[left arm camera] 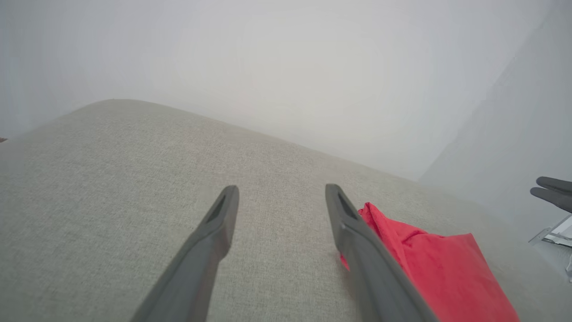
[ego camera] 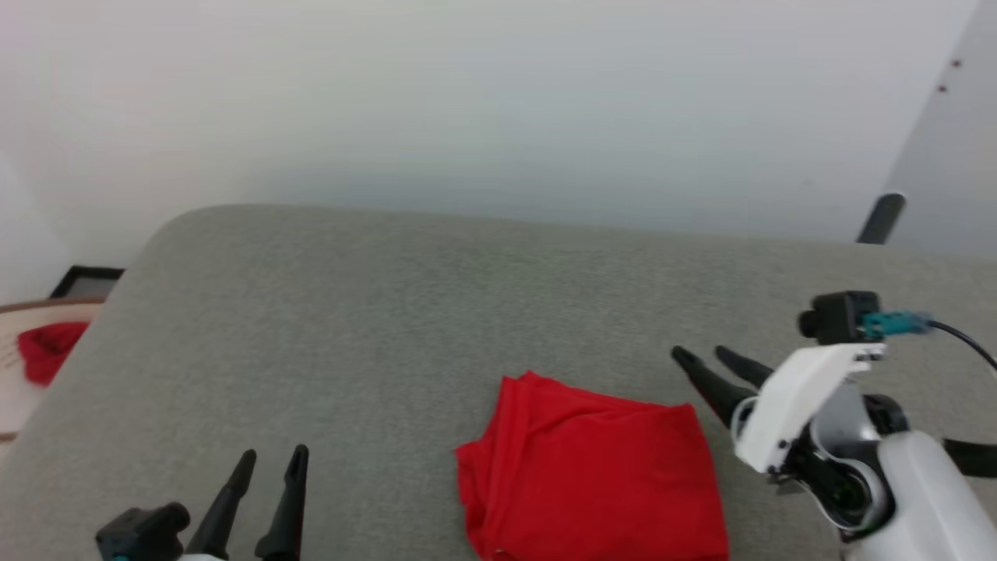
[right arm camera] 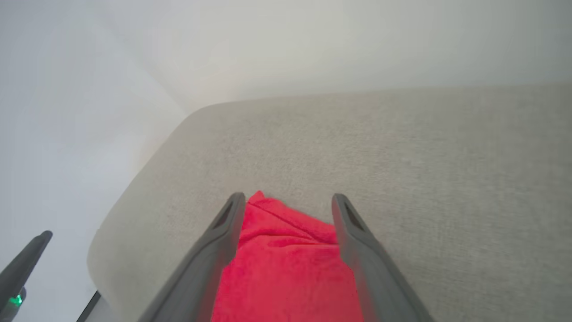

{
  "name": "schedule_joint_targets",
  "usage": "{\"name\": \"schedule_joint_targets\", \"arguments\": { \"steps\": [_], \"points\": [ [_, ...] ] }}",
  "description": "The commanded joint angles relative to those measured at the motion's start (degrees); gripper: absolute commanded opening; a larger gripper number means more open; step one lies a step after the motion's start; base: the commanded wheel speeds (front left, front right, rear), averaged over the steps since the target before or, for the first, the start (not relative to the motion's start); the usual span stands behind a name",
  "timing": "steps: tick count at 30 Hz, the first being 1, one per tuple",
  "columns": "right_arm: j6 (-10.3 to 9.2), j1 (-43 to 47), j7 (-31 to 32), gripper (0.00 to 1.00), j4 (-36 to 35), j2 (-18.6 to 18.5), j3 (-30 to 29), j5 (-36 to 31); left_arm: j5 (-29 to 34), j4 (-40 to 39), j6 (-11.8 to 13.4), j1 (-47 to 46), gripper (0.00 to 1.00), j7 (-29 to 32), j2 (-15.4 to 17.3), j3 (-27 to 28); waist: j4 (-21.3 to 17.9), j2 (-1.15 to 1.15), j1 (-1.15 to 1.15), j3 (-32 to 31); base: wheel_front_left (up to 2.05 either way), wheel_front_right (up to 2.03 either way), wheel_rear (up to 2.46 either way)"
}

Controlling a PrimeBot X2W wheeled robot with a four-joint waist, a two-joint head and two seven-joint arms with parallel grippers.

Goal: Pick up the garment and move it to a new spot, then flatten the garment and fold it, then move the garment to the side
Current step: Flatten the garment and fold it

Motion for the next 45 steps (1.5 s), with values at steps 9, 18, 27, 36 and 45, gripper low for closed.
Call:
{"name": "schedule_joint_targets", "arguments": {
  "steps": [9, 18, 27, 36, 45],
  "points": [
    [0.0, 8.0, -8.8, 1.0, -8.3, -6.2, -2.5, -0.1, 2.1, -1.3, 0.5, 2.4, 1.0, -0.1, 0.0, 2.6, -7.0, 0.0, 0.0, -0.9, 0.0, 0.0, 0.0],
    [0.0, 15.2, -17.1, 1.0, -11.7, -9.9, -3.8, -0.8, 4.5, -2.2, -0.4, 4.6, 1.0, -0.1, -1.1, 6.5, -9.4, 0.0, 0.0, -1.8, 0.0, 0.0, 0.0],
    [0.0, 21.6, -21.6, 1.0, -13.2, -9.7, -8.0, -1.8, 8.1, -2.6, -2.3, 7.7, 1.0, -0.2, -3.2, 13.2, -9.3, 0.0, 0.0, -2.6, 0.0, 0.0, 0.0],
    [0.0, 25.0, -22.4, 1.0, -14.7, -8.2, -11.5, -3.0, 9.9, -2.3, -3.9, 9.0, 1.0, -0.2, -4.7, 16.9, -8.4, 0.0, 0.0, -2.9, 0.0, 0.0, 0.0],
    [0.0, 25.7, -25.8, 1.0, -16.2, -9.2, -12.3, -7.2, 11.2, -2.1, -4.9, 9.6, 1.0, -0.2, -5.9, 19.0, -8.5, 0.0, 0.0, -3.0, 0.0, 0.0, 0.0]
  ]
}}
